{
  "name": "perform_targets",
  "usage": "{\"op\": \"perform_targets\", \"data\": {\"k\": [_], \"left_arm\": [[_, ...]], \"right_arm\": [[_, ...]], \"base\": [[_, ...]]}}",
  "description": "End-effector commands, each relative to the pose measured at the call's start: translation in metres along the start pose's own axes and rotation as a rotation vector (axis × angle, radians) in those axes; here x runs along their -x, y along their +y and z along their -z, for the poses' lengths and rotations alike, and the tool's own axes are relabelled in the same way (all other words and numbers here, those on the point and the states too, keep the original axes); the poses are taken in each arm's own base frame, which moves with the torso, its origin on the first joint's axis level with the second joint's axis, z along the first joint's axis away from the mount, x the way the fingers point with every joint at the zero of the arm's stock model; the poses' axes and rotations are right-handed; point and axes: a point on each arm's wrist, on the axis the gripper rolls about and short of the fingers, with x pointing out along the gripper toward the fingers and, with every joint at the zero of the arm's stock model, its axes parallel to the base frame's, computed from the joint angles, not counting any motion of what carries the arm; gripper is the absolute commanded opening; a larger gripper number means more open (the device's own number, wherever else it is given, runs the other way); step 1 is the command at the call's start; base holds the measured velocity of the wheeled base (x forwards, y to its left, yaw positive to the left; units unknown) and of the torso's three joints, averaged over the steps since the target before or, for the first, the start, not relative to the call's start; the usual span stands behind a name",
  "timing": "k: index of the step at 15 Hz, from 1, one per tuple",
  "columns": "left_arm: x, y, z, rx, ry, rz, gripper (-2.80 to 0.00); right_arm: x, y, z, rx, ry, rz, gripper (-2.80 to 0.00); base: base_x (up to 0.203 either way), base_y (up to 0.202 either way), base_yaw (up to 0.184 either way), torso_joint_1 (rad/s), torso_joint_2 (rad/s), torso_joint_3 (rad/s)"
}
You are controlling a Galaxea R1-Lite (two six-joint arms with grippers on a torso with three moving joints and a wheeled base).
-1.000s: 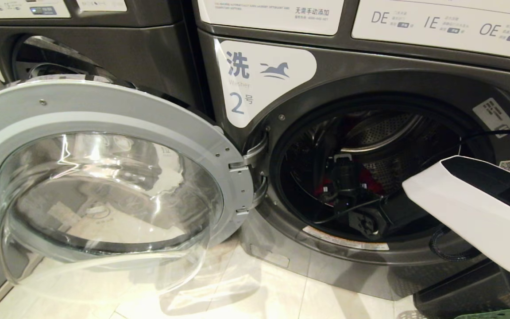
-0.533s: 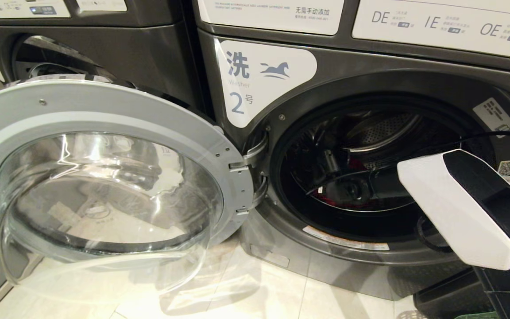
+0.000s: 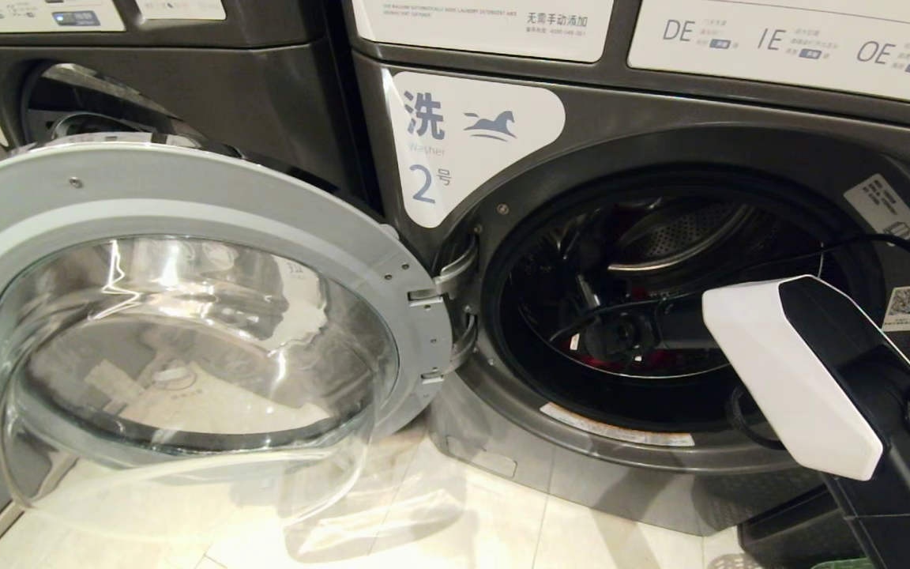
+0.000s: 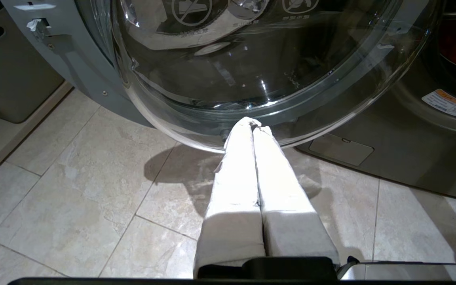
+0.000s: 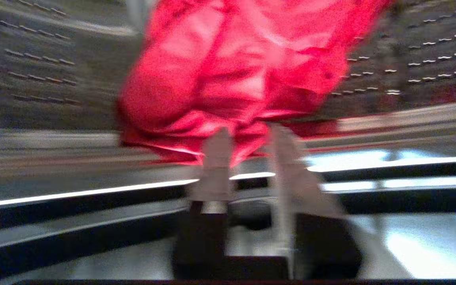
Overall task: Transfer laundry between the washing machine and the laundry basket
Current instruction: Pick a cloth and place it into the basket
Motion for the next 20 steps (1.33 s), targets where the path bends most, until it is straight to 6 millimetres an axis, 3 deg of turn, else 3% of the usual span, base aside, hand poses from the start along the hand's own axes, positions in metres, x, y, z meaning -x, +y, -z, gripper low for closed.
{"op": "perform_targets", "data": {"k": [1,11,20], "left_arm": [[0.000,0.000,0.000,0.000,0.001,-0.001,-2.80],[0.000,0.000,0.000,-0.003,0.001,-0.001,-2.80],[0.000,0.000,0.000,-0.004,0.001,-0.001,-2.80]], "right_arm": [[-0.001,0.000,0.000,-0.017,0.004,-0.015,0.00],[-0.027,-0.003,0.015,-0.052,0.041,-0.065,0.00],[-0.020,-0.006,-0.002,-0.125,-0.007,-0.072,0.00]], "base": [[0.000,0.000,0.000,0.000,0.00,0.000],[0.000,0.000,0.000,0.000,0.00,0.000],[0.000,0.000,0.000,0.000,0.00,0.000]]}}
